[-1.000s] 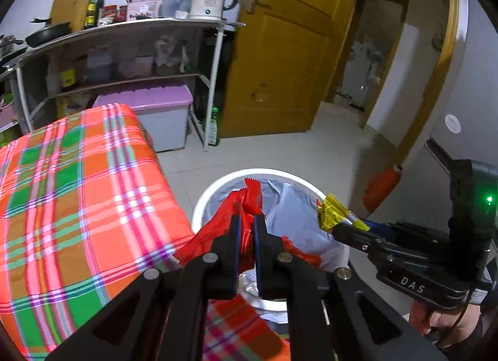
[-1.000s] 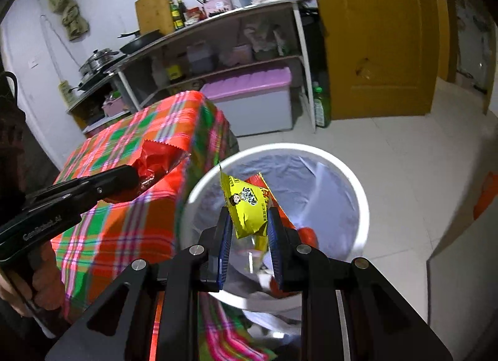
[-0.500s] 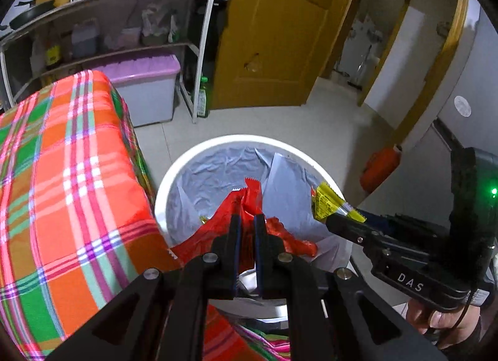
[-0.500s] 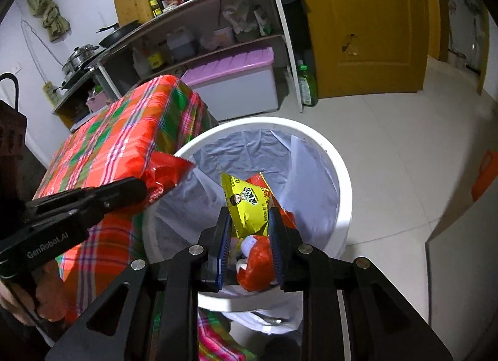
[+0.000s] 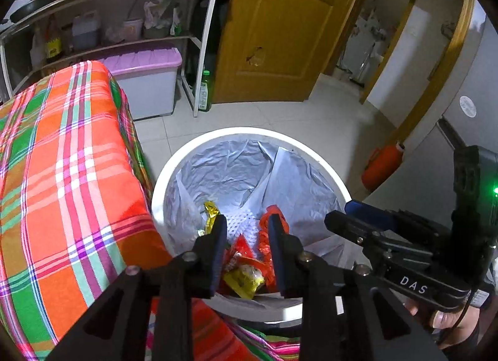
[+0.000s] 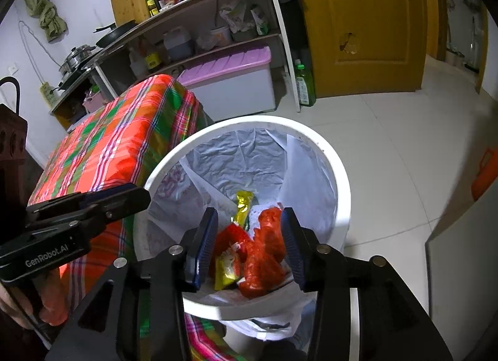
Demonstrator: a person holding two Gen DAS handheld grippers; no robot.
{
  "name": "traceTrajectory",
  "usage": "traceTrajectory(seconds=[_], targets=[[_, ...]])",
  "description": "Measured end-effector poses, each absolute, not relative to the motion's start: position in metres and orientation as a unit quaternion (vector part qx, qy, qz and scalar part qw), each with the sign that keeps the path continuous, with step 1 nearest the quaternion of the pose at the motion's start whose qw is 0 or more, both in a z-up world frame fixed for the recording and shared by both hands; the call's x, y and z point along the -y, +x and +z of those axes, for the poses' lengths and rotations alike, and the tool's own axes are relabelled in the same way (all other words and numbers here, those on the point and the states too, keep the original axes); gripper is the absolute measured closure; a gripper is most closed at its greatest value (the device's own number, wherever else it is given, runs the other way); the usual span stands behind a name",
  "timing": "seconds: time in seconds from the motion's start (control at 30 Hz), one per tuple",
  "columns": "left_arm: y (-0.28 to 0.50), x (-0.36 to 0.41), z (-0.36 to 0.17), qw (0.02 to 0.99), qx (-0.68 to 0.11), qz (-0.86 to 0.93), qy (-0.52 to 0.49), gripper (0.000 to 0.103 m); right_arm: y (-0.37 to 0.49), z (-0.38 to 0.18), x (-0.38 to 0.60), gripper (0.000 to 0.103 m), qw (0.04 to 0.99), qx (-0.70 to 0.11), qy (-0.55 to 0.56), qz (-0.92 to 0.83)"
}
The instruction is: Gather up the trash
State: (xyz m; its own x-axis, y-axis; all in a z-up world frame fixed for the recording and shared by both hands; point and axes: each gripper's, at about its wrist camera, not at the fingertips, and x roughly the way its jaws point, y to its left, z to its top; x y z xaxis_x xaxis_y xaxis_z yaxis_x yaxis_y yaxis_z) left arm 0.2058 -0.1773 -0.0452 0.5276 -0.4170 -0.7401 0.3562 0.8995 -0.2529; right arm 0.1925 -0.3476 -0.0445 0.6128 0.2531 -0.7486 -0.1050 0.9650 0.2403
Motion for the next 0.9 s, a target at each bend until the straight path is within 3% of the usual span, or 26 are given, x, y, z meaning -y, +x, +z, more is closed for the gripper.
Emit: traceTrajectory(seconds=[0.7, 0.9], targets=[[0.142, 0.121, 0.008, 0.909, -0.364, -0.192, -0.065, 0.074, 0.127, 0.029, 0.293, 0.060, 0.924, -0.354, 0.044, 0.141], [0.118, 0.098, 0.023, 0.921, -0.342, -0.171, -0.069, 0.066, 0.105, 0.042, 0.267, 0.060, 0.928, -0.335, 0.027, 0.161]])
